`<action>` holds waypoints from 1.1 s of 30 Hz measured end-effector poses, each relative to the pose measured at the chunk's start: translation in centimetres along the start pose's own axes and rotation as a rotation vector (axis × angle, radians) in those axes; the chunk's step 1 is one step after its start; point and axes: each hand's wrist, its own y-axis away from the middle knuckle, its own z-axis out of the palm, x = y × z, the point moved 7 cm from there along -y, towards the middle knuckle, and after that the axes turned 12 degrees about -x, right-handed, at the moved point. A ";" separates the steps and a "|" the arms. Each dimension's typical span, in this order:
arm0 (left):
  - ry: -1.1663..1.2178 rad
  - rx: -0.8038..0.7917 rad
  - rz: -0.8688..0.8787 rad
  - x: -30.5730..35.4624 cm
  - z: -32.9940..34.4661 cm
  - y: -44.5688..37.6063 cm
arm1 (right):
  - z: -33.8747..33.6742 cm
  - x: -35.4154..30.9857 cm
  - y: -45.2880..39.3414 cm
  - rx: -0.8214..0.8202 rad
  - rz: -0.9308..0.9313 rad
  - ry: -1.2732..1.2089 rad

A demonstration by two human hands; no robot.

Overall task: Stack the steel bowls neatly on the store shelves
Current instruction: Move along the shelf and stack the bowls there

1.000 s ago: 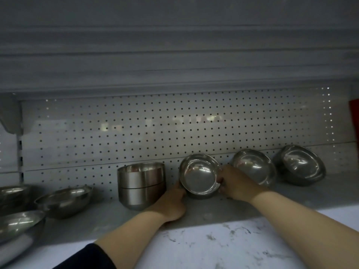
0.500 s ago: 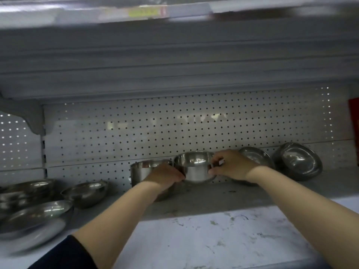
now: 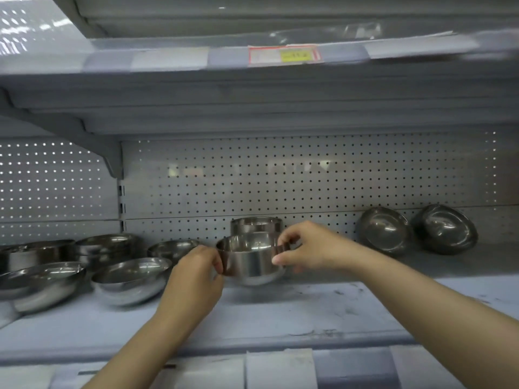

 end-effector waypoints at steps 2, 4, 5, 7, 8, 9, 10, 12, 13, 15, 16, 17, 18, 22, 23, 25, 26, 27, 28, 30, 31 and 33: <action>0.007 -0.038 -0.036 -1.4 0.3 0.3 | 1.5 -0.2 -0.4 -0.008 0.018 -0.036; 0.018 -0.077 -0.067 -2.6 0.7 0.4 | 2.7 -0.3 -0.7 -0.019 0.042 -0.066; 0.023 -0.099 -0.083 -3.1 0.8 0.4 | 3.2 -0.3 -0.8 -0.019 0.056 -0.055; 0.042 -0.129 -0.104 -3.6 1.1 0.3 | 3.6 -0.2 -0.8 0.004 0.085 -0.030; 0.049 -0.142 -0.109 -3.7 1.2 0.3 | 3.7 -0.1 -0.7 0.020 0.097 -0.026; 0.059 -0.155 -0.114 -3.6 1.2 0.3 | 3.8 0.0 -0.6 0.034 0.103 -0.025; 0.064 -0.161 -0.120 -3.4 1.1 0.5 | 3.8 0.0 -0.5 0.045 0.099 -0.024; 0.007 -0.159 -0.142 -2.8 0.5 1.1 | 3.9 0.1 -0.3 0.046 0.090 0.004; -0.055 -0.141 -0.140 -2.2 0.0 1.5 | 3.9 0.2 -0.1 0.035 0.089 0.039; -0.152 -0.094 -0.087 0.3 -0.8 2.3 | 2.9 0.6 0.3 0.028 0.079 0.119; -0.182 -0.094 -0.037 2.2 -1.0 2.6 | 1.9 0.8 0.6 0.048 0.073 0.150; -0.206 -0.107 0.024 4.4 -0.9 2.7 | 0.6 1.3 1.0 0.084 0.074 0.167; -0.221 -0.121 0.091 6.7 -0.5 2.5 | -1.0 1.9 1.4 0.133 0.080 0.172; -0.172 -0.160 0.267 14.7 2.6 -1.4 | -8.5 5.6 2.9 0.438 0.161 0.237; -0.154 -0.172 0.269 16.1 3.7 -3.1 | -10.4 6.8 3.2 0.505 0.189 0.278; -0.106 -0.239 0.234 18.4 6.6 -6.7 | -13.7 9.7 3.5 0.579 0.219 0.348; -0.068 -0.293 0.204 19.4 8.3 -8.5 | -15.2 11.4 3.6 0.590 0.223 0.372; -0.030 -0.356 0.165 20.4 10.2 -10.4 | -16.5 13.3 3.6 0.585 0.225 0.384; 0.004 -0.417 0.114 21.1 12.1 -12.1 | -17.5 15.2 3.6 0.566 0.228 0.393; 0.072 -0.498 0.017 22.0 15.7 -14.9 | -18.7 19.2 3.2 0.486 0.257 0.425; 0.101 -0.511 -0.016 22.2 17.2 -16.0 | -19.1 21.2 3.0 0.433 0.280 0.442; 0.111 -0.520 -0.052 22.2 20.0 -17.8 | -19.2 24.4 2.3 0.313 0.301 0.473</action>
